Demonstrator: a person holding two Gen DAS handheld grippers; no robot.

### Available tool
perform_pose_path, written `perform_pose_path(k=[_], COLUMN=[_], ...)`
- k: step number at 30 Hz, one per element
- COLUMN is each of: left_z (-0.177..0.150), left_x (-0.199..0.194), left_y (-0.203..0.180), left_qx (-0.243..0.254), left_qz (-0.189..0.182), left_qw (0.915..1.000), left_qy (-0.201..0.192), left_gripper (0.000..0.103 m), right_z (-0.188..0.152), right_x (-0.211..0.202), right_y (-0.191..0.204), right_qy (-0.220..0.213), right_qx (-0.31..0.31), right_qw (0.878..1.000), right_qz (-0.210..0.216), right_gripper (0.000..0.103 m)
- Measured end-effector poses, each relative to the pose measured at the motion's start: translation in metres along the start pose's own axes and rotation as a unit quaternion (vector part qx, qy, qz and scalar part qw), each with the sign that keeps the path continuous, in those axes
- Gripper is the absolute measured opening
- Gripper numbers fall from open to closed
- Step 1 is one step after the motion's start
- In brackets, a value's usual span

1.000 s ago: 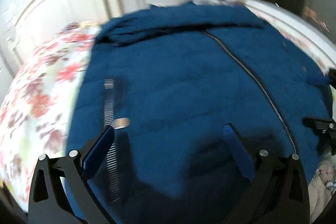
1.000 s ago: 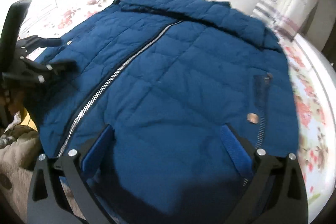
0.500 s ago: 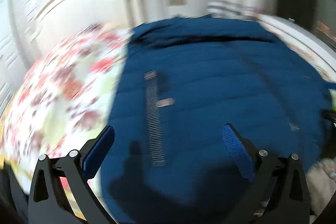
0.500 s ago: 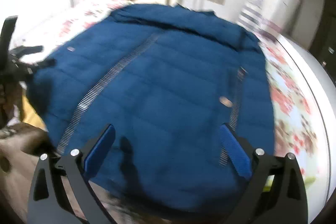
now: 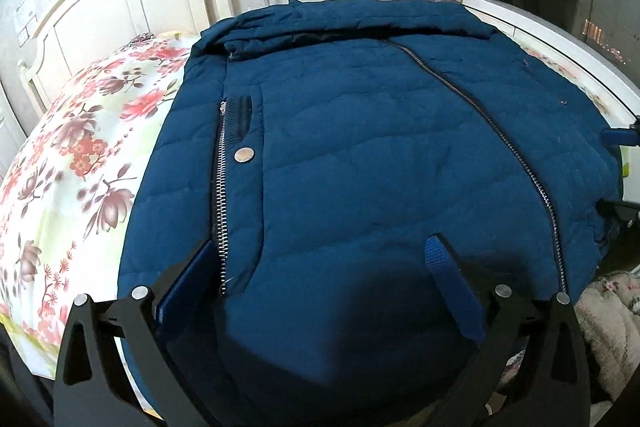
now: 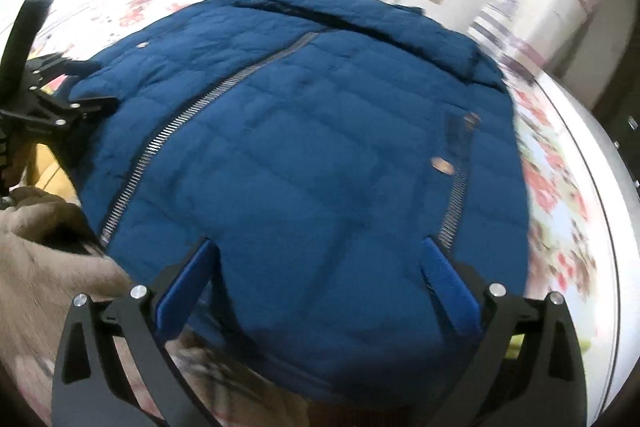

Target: Fold large clothes

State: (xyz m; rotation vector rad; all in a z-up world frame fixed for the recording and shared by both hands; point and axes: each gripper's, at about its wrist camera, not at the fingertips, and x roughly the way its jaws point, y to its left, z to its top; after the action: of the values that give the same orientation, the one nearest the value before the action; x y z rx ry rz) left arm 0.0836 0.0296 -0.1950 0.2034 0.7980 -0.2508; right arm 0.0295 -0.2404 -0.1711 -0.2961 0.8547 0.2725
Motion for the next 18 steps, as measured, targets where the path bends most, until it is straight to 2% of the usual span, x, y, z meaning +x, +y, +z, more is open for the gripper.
perform_pose_path(k=[4,7,10,11,13,16,18], left_z=[0.003,-0.001,-0.002,-0.007,-0.019,-0.056,-0.079], left_x=[0.002,-0.003,-0.019,-0.029,-0.041,-0.050,-0.049], left_y=[0.002,0.004,0.015,0.030,0.057,0.107,0.125], left_qx=[-0.001,-0.002,-0.028,-0.052,-0.097,-0.181,-0.214], left_qz=[-0.002,-0.003,-0.020,-0.035,-0.064,-0.108,-0.133], left_qw=[1.0000,1.0000,0.9992,0.9975,0.9923,0.9767,0.9673], left_qy=[0.000,0.000,-0.019,-0.032,-0.043,-0.042,-0.032], left_gripper=[0.099,0.099,0.099,0.099,0.099,0.099,0.099], right_z=[-0.019,-0.024,-0.029,-0.033,-0.050,-0.083,-0.104], right_x=[0.002,-0.004,-0.019,-0.025,-0.038,-0.041,-0.039], right_y=[-0.043,-0.053,-0.063,-0.069,-0.088,-0.118,-0.127], right_qy=[0.010,0.002,-0.017,-0.024,-0.041,-0.043,-0.047], right_qx=[0.083,0.106,0.132,0.143,0.177,0.243,0.266], right_qw=[0.996,0.994,0.990,0.988,0.981,0.964,0.953], right_qz=[0.009,0.025,0.047,0.055,0.067,0.099,0.139], right_gripper=[0.100,0.100,0.100,0.100,0.100,0.100,0.100])
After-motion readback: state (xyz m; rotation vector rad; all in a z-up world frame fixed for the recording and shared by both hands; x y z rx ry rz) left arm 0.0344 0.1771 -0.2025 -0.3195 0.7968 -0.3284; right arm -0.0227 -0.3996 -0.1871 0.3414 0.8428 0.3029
